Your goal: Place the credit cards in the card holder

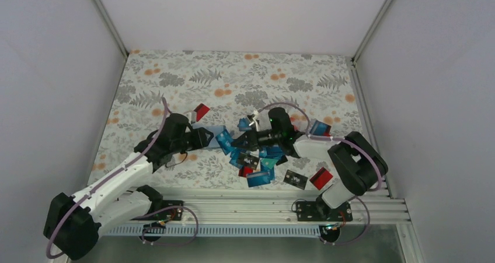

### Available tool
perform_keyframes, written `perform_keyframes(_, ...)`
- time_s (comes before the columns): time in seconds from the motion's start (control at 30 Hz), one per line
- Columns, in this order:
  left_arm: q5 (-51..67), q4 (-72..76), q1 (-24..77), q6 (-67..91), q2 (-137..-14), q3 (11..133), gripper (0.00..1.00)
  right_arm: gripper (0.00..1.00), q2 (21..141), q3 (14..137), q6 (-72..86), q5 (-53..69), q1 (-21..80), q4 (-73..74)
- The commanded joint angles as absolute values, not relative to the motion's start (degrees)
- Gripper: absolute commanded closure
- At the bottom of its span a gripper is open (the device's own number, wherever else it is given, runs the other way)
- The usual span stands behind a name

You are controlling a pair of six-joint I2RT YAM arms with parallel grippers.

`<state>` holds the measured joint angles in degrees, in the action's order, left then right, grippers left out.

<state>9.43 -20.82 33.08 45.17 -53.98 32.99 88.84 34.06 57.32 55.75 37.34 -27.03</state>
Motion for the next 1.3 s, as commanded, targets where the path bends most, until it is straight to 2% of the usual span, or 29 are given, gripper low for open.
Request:
perform_keyframes(0.0,13.0,-19.4,28.5,42.2,-54.2,33.1,0.52,0.96,93.7,39.1,53.4,59.4,35.4,-23.5)
perform_keyframes(0.23,14.4,-20.6,20.9,38.3,-60.9,33.5,0.58,0.96,104.6,47.7,51.2,61.3,35.2,-21.4)
perform_keyframes(0.57,14.9,-17.7,14.8,36.2,-67.8,32.2,0.63,0.96,114.3,56.9,47.3,61.5,35.3,-14.9)
perform_keyframes(1.27,15.2,-14.2,9.6,35.9,-74.0,28.0,0.65,0.96,122.0,64.8,44.1,63.6,35.3,-10.4)
